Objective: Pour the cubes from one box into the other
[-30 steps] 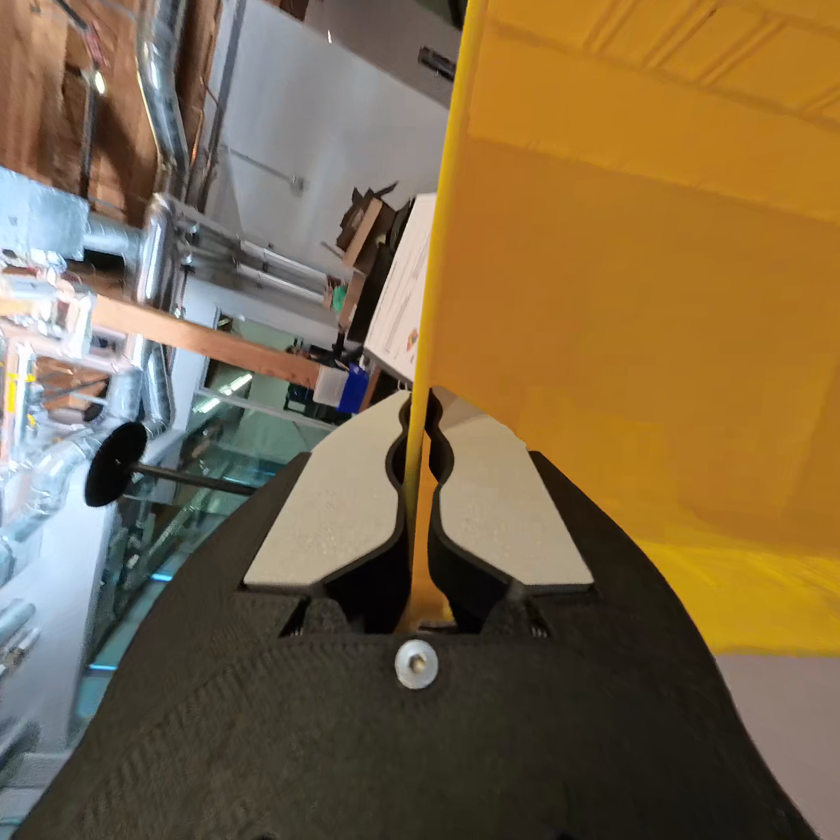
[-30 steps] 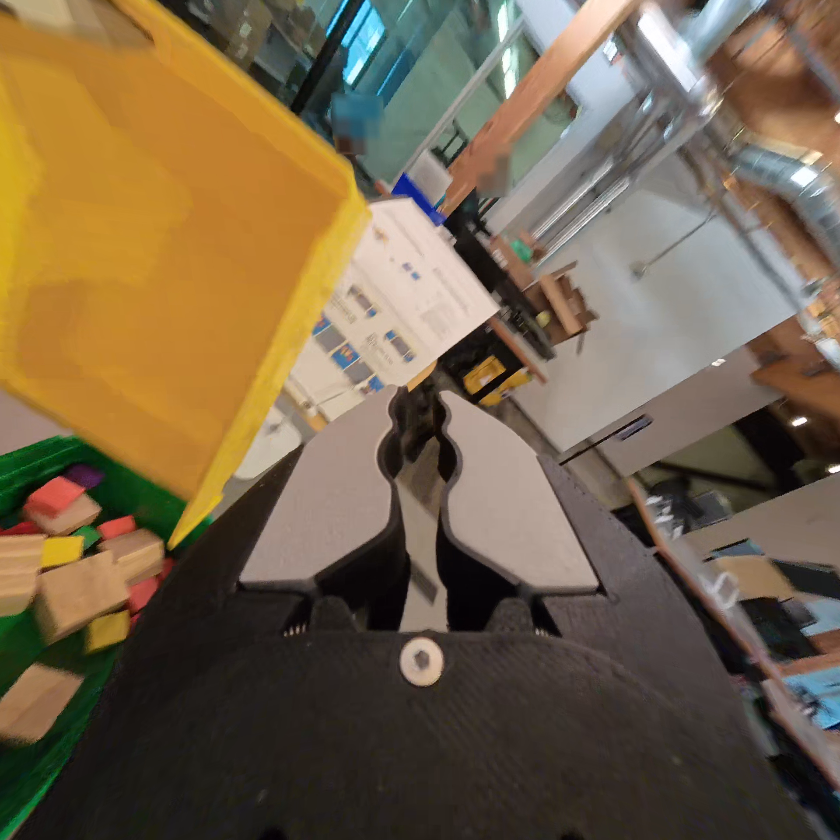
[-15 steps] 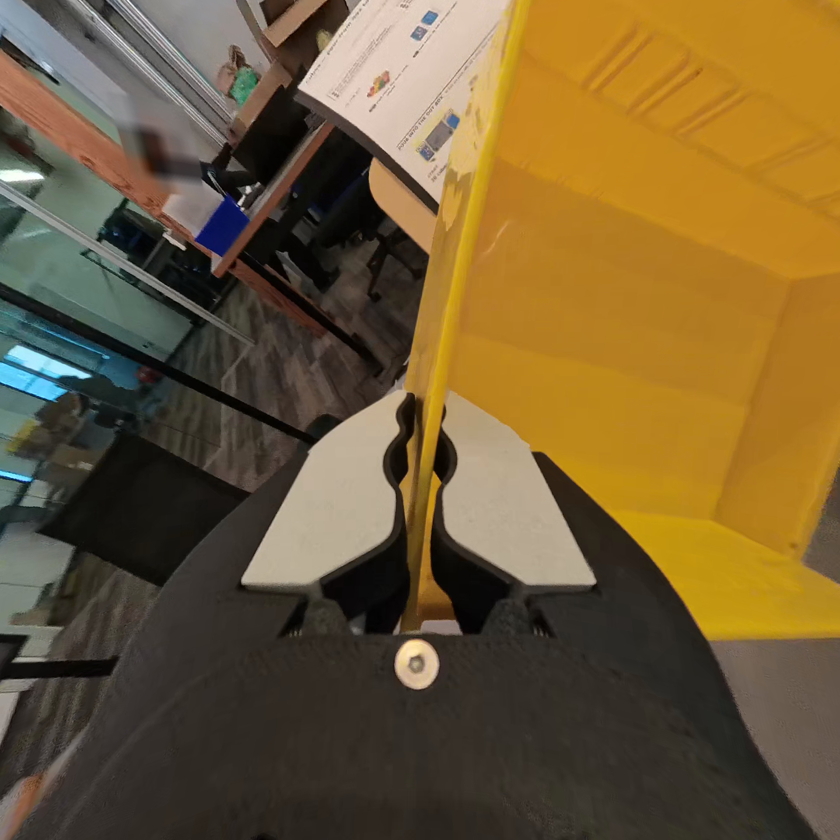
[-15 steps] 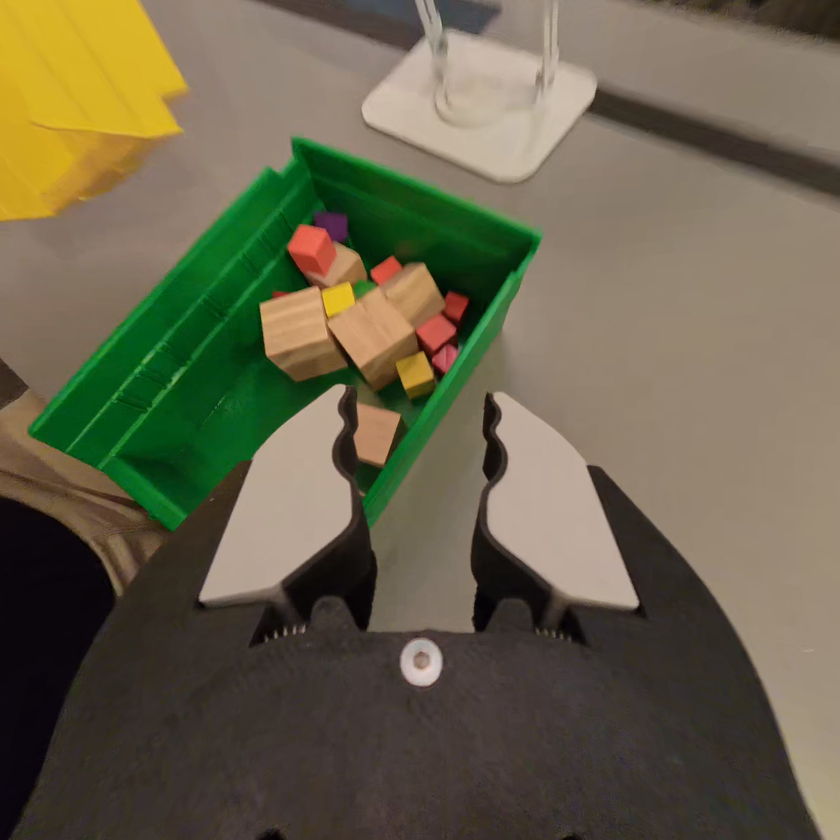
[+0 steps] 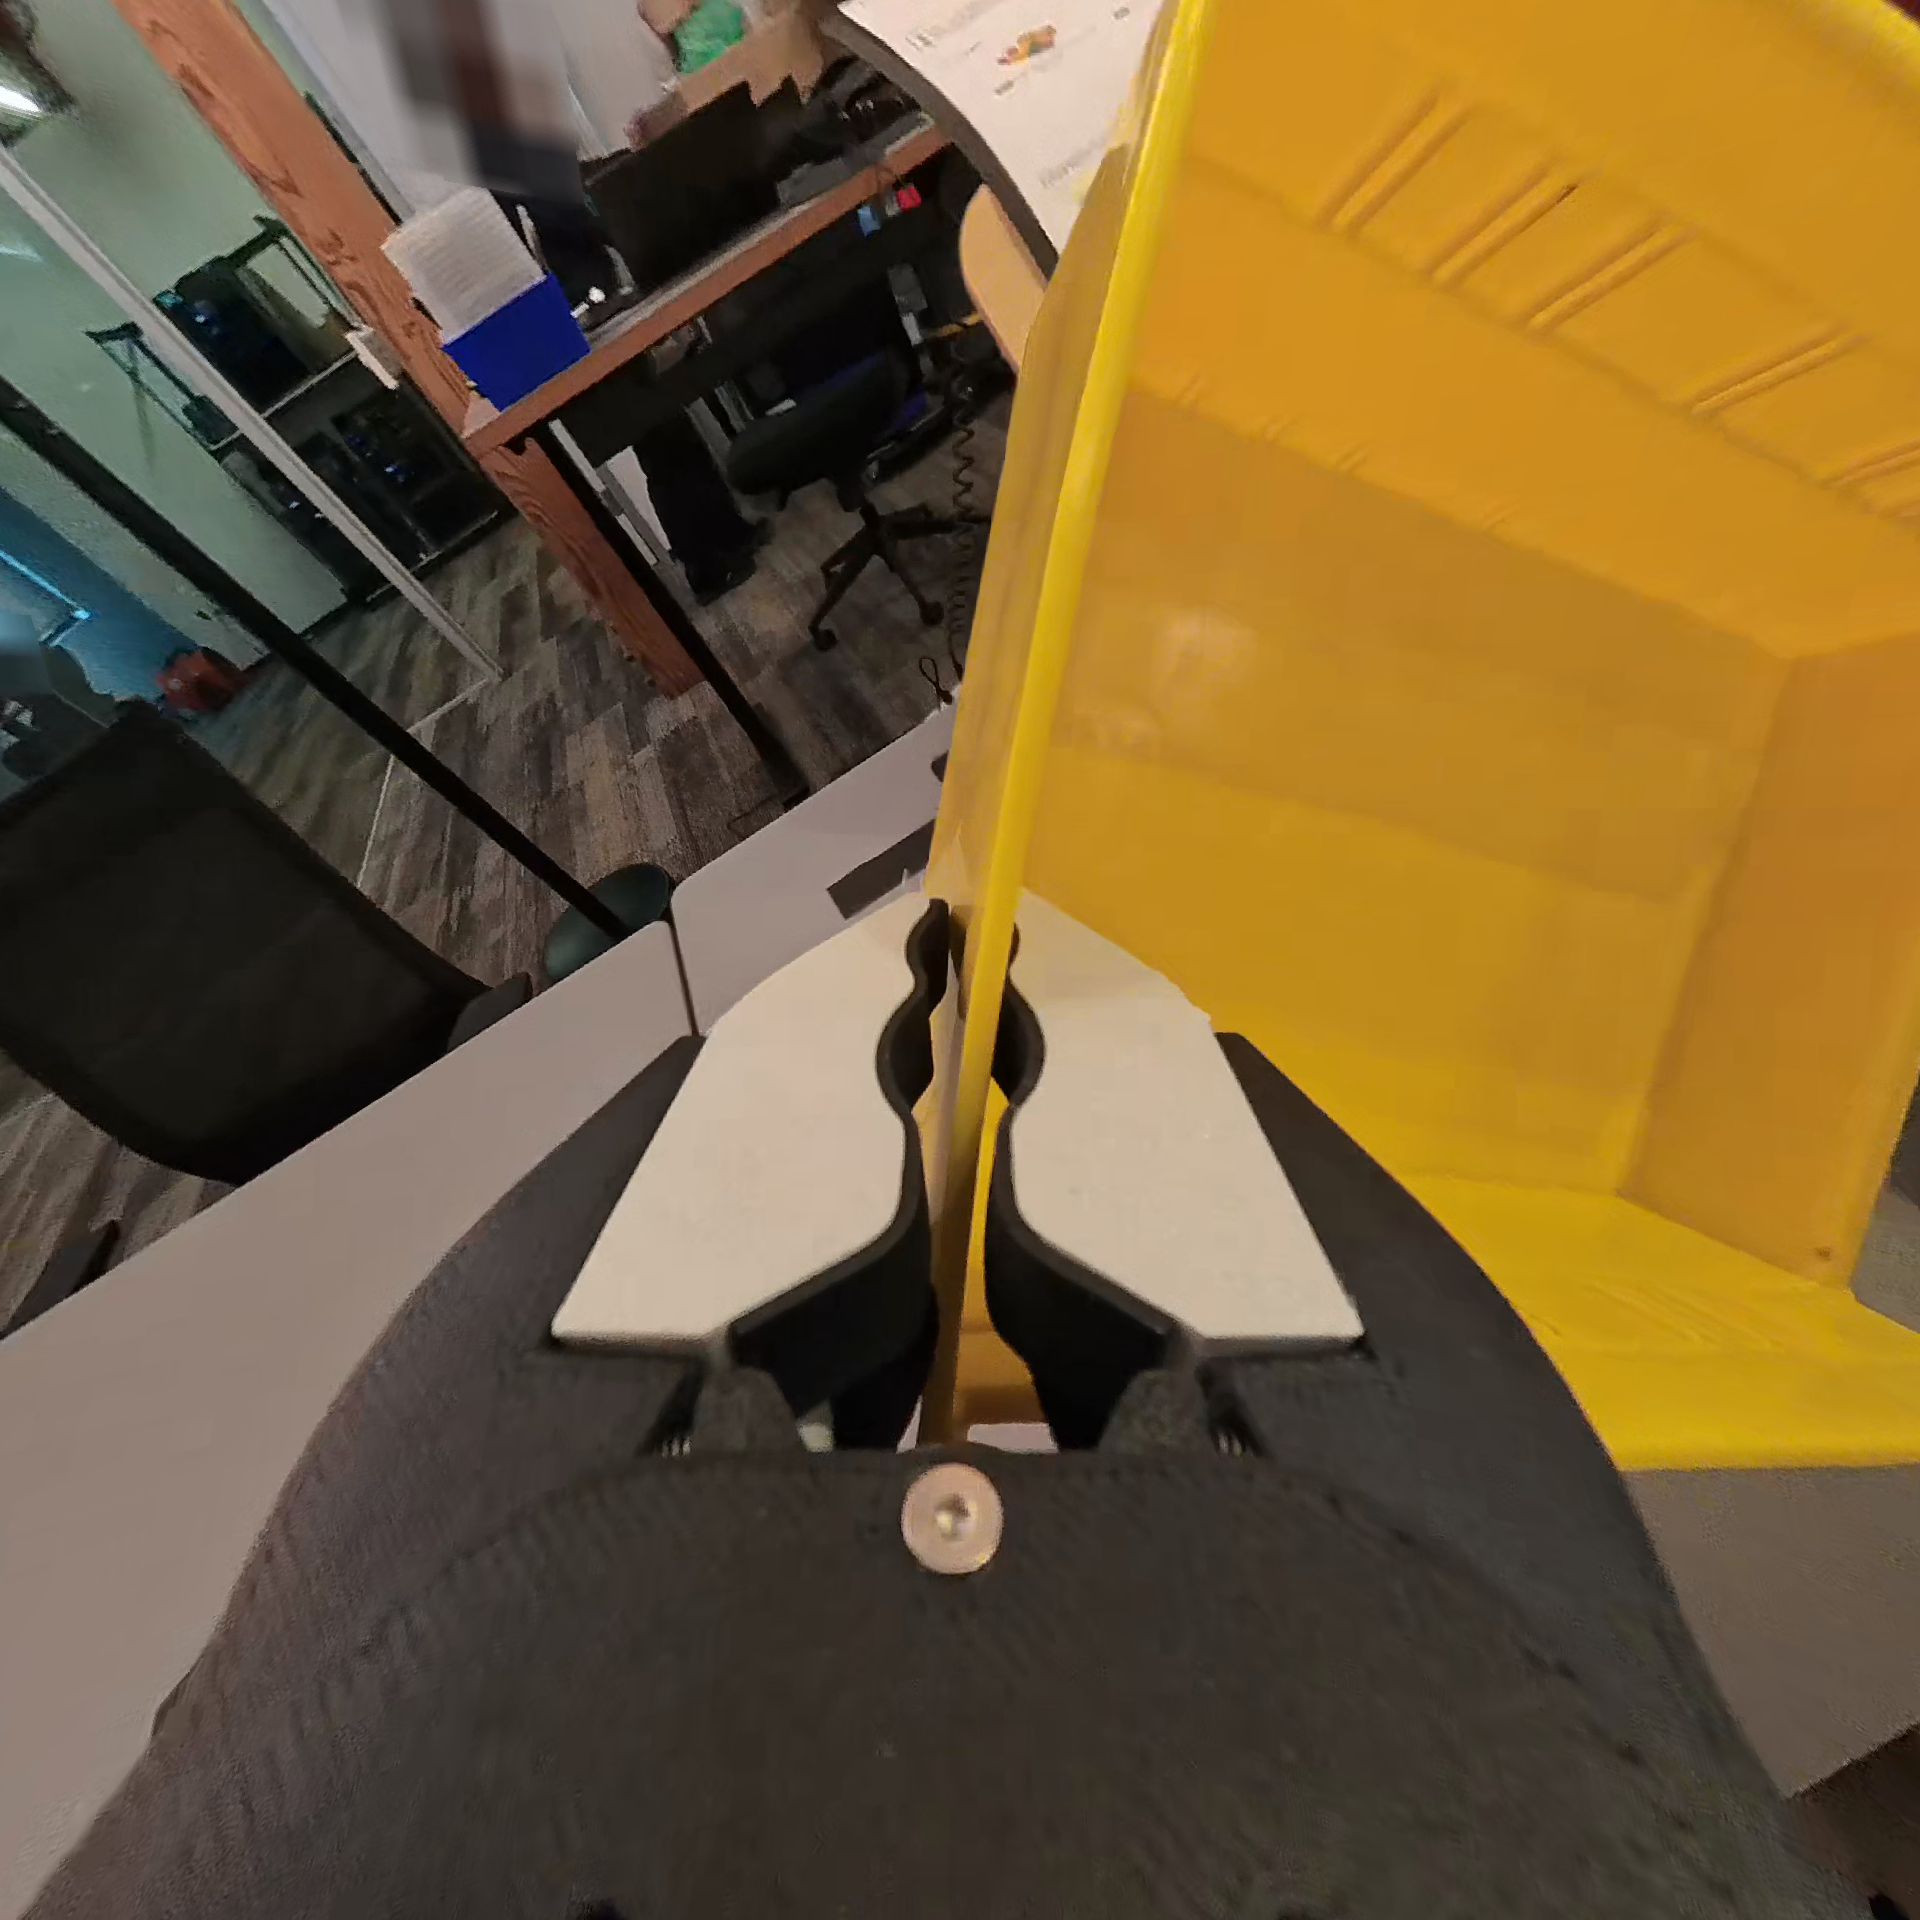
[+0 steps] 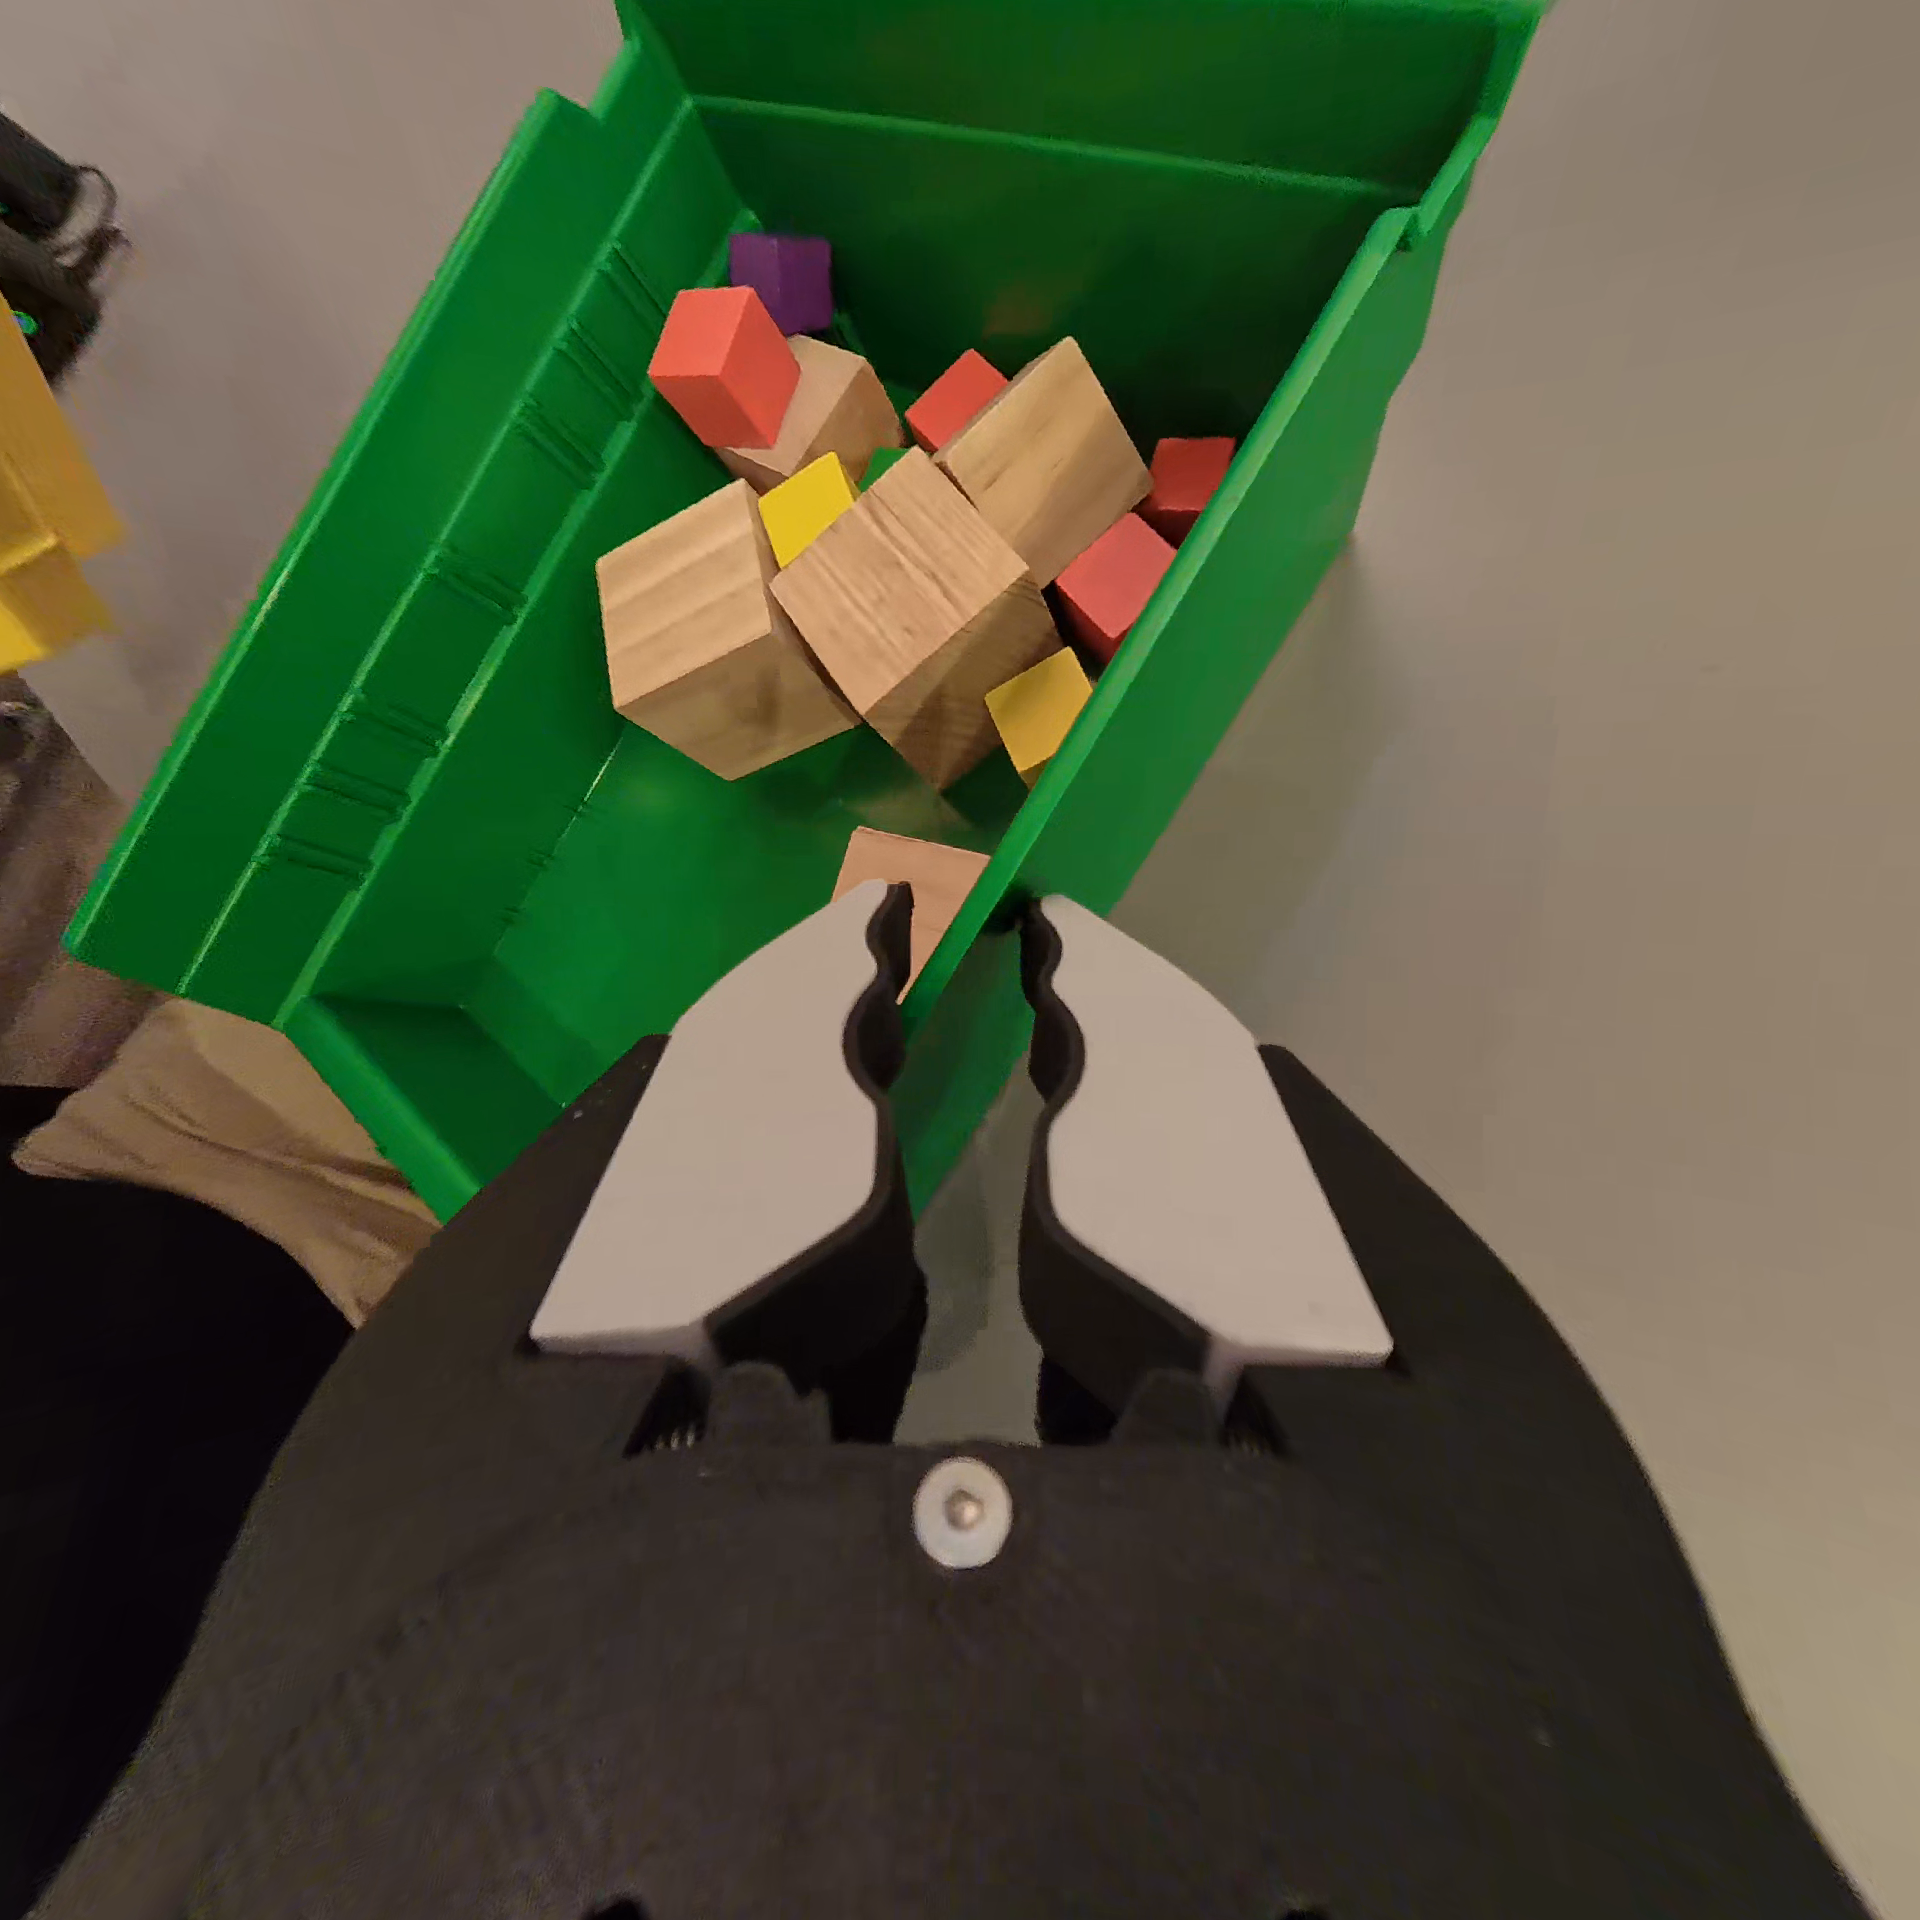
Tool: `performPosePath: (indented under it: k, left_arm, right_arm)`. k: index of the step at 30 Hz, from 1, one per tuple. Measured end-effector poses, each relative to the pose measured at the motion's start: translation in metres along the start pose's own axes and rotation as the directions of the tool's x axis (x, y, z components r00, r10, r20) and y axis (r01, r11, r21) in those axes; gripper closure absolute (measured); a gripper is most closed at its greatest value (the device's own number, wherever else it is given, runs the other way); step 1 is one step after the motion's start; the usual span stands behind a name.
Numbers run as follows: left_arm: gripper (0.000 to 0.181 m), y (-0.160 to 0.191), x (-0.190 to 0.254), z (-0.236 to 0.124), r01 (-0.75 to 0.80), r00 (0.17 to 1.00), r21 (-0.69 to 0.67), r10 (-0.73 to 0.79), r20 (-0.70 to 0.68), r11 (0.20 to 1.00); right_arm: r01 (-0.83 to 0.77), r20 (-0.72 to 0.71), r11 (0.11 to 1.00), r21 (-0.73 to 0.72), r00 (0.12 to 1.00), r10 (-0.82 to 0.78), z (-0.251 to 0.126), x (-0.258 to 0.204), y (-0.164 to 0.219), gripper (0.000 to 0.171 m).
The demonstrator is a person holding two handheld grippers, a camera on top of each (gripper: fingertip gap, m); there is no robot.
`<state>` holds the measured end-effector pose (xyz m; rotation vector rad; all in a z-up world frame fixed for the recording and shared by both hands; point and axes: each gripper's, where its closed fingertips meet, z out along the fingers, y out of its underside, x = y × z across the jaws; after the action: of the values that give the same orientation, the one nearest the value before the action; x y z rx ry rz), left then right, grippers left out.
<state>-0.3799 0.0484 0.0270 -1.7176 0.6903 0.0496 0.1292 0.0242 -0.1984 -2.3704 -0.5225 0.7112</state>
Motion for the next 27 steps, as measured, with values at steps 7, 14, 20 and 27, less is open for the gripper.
performPosePath:
  k: [7,14,20,27]
  left_arm:
    - [0.176,-0.008,-0.025,-0.046,0.089,0.995,0.109,-0.094,0.040,0.990]
    - [0.177,-0.016,-0.035,-0.076,0.126,0.989,0.166,-0.137,0.059,0.978]
    - [0.176,-0.027,-0.022,-0.066,0.110,0.993,0.155,-0.116,0.033,0.982]
    - [0.176,-0.053,0.019,-0.024,0.110,0.992,0.147,-0.099,-0.080,0.983]
  right_arm:
    - [0.072,0.035,0.997,-0.007,0.997,-0.072,0.057,-0.047,-0.031,0.153]
    - [0.147,0.093,0.989,-0.005,0.985,-0.146,0.121,-0.100,-0.069,0.152]
    - [0.137,0.242,0.991,0.002,0.961,-0.133,0.177,-0.167,-0.089,0.139]
    - [-0.003,0.385,0.998,0.063,0.923,-0.021,0.156,-0.162,-0.105,0.113]
